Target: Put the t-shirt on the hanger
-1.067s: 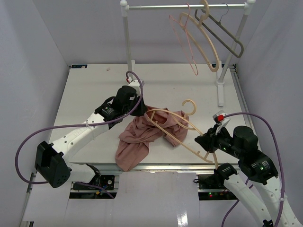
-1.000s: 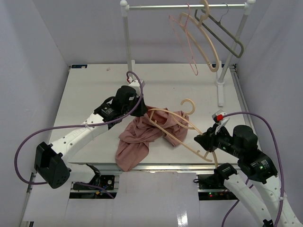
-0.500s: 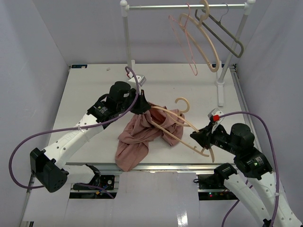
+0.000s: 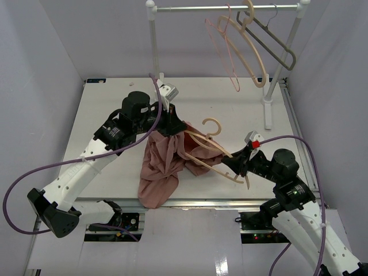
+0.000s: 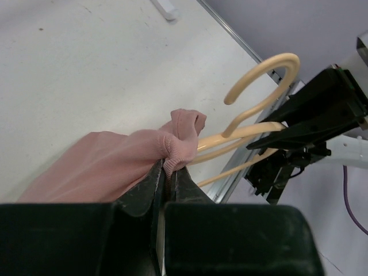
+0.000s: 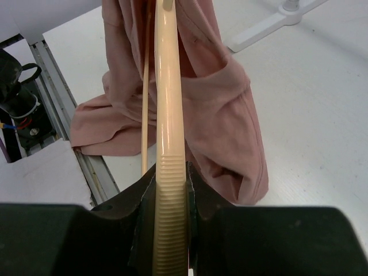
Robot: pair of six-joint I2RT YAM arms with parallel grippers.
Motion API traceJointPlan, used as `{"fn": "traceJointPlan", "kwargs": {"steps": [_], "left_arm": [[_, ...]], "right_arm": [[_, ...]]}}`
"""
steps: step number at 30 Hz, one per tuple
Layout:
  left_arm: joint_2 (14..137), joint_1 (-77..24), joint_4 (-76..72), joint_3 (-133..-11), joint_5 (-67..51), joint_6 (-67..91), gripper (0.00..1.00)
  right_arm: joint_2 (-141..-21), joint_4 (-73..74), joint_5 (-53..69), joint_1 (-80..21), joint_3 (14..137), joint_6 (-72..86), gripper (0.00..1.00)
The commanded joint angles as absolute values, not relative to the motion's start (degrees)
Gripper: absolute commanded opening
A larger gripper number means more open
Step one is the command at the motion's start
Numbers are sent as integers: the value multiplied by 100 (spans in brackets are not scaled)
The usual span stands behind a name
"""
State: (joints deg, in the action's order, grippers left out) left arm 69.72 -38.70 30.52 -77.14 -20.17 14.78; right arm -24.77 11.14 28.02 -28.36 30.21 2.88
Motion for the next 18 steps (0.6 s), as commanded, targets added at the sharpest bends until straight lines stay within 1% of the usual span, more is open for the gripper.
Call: {"fn": "traceJointPlan", "kwargs": {"steps": [1,5,12,17,18], "left_arm": [[7040,-3876,3054,-7983,-3014,1500,0],[7183,-3888,2965,-7998,-3679,1690,0],[7265,-3936,2788,-8015,-4042,1914,0],[7455,-4055,2802,-8036,-4341,1947,0],[7471,-4060,2888,-8080,-4429,1901,7]], "right_arm": [[-2553,-640,3038,-2848,2826,497,8],[-2651,-1338,2871,-2845,2561,568,8],[-2948,-2518,3091,-2848,2149,926,8],[-3130,-3512,2998,-2859,1767,1208,8],[-3149,-3533,3009,-2862,1743,1172,8]]}}
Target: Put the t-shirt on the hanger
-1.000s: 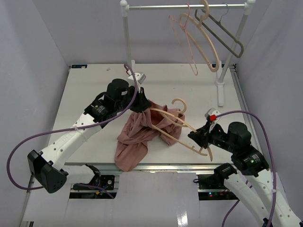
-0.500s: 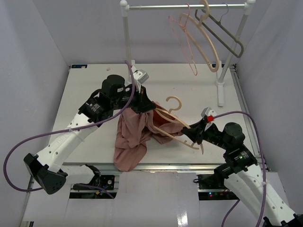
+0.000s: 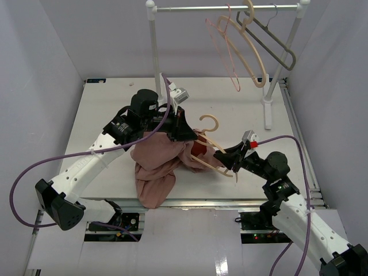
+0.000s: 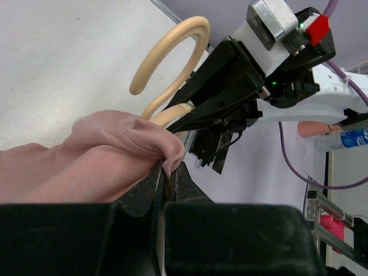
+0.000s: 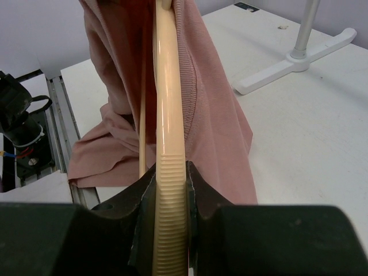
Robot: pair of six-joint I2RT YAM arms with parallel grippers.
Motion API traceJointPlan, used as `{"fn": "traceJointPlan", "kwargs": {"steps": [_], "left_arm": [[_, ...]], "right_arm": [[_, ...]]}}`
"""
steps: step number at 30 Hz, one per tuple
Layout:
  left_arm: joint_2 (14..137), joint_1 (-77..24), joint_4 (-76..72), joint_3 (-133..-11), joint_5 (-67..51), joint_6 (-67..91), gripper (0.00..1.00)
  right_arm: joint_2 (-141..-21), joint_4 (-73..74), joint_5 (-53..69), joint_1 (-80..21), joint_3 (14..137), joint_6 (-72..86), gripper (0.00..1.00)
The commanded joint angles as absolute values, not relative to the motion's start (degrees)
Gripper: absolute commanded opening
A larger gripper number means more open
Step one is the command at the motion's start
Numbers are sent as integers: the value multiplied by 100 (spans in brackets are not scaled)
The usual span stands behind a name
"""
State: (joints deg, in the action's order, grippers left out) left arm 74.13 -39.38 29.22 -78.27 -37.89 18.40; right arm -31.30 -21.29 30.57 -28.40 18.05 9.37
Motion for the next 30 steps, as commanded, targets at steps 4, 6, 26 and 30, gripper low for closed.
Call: {"fn": "traceJointPlan", "kwargs": {"steps": [4,6,26,30], "left_arm": [[7092,-4056,3489,-8333,-3306,1673,81],[6964,-4056,3791,-8565,-2650,1520,89],[6393,-4067,4802,-8587,-2312,-2171,72],[6561,-4085,4914,-8447,-2684,-2585,75]], "right_arm": [[-2799,-3058,2861,-2861,1698,782,8],[-2462,-3117,2679,-2861,1526,874,8],[-1644,-2065,3317,-2865,1395,1095,8],[-1721,-1941,3661,-2856,1464,982,8]]}}
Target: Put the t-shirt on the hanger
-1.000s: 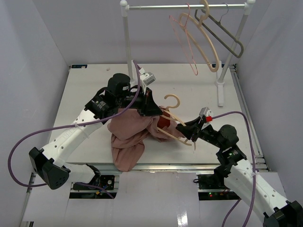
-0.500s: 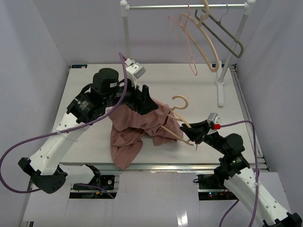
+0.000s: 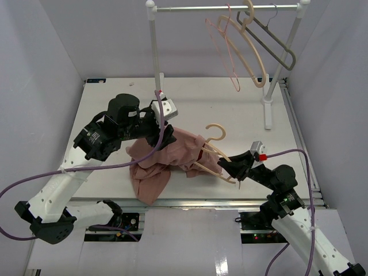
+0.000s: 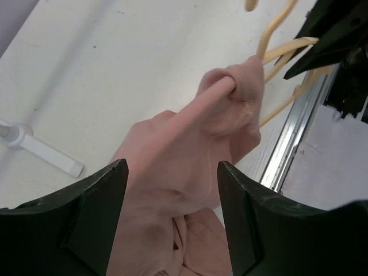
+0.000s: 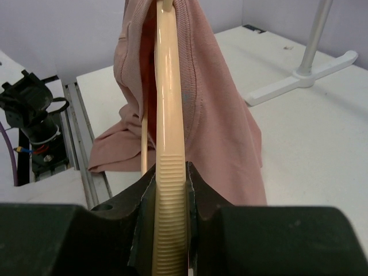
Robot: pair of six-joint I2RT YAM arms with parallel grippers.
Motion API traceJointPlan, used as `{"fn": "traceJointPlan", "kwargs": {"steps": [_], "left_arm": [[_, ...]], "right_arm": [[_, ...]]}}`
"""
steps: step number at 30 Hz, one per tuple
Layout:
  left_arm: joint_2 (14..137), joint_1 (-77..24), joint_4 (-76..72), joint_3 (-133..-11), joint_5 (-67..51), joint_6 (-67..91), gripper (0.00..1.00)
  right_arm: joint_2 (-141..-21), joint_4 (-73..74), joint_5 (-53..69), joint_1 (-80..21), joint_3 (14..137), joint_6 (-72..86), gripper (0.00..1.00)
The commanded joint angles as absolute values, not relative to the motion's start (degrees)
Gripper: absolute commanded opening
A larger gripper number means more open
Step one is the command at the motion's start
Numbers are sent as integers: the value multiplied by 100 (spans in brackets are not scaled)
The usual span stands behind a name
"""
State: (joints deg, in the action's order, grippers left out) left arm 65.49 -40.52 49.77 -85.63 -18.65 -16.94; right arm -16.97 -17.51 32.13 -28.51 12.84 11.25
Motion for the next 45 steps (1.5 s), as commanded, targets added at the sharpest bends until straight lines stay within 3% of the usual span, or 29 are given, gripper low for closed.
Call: {"fn": "traceJointPlan", "kwargs": {"steps": [1,4,12,18,23,25,27,28,34,37,40,45], "left_arm": [[6630,-4089,4945,-8414,-2862,-2652,75],[6839,-4096,5036,-8287,-3558,-2845,75],[7113,-4104,5191,-8134,-3995,-3120,79],[7381,-4103,5339,-8289,-5282,-2898,72],[7714,-4122,5597,-8434,-5546,-2562,50],[7785,-4122,5641,-8420,-5503,-2498,35],[7771,-4130,5643,-8396,-5462,-2456,8],[7770,-4131,5643,-8394,-5432,-2426,2],[7702,-4124,5773,-8331,-4876,-2351,0],[7564,-4126,5683,-8245,-4454,-2225,0],[7469,-4131,5475,-8189,-3847,-1874,0],[7387,-4129,5158,-8209,-2682,-1027,0]], "right_arm": [[-1723,-1953,3749,-2859,1459,959,8],[-1723,-2166,4007,-2865,1377,988,8],[-1842,-2449,4432,-2864,1354,1115,8],[-1876,-2502,4449,-2865,1317,1153,8],[-1922,-2554,4456,-2865,1330,1178,8],[-1908,-2541,4456,-2865,1344,1178,8],[-1867,-2532,4400,-2865,1337,1170,8],[-1858,-2531,4368,-2865,1347,1169,8],[-2035,-2143,3964,-2865,1663,1062,8],[-2109,-1726,3331,-2865,1957,946,17],[-2139,-1272,2468,-2865,2250,1045,42],[-2079,-901,1096,-2863,2535,1523,69]]}}
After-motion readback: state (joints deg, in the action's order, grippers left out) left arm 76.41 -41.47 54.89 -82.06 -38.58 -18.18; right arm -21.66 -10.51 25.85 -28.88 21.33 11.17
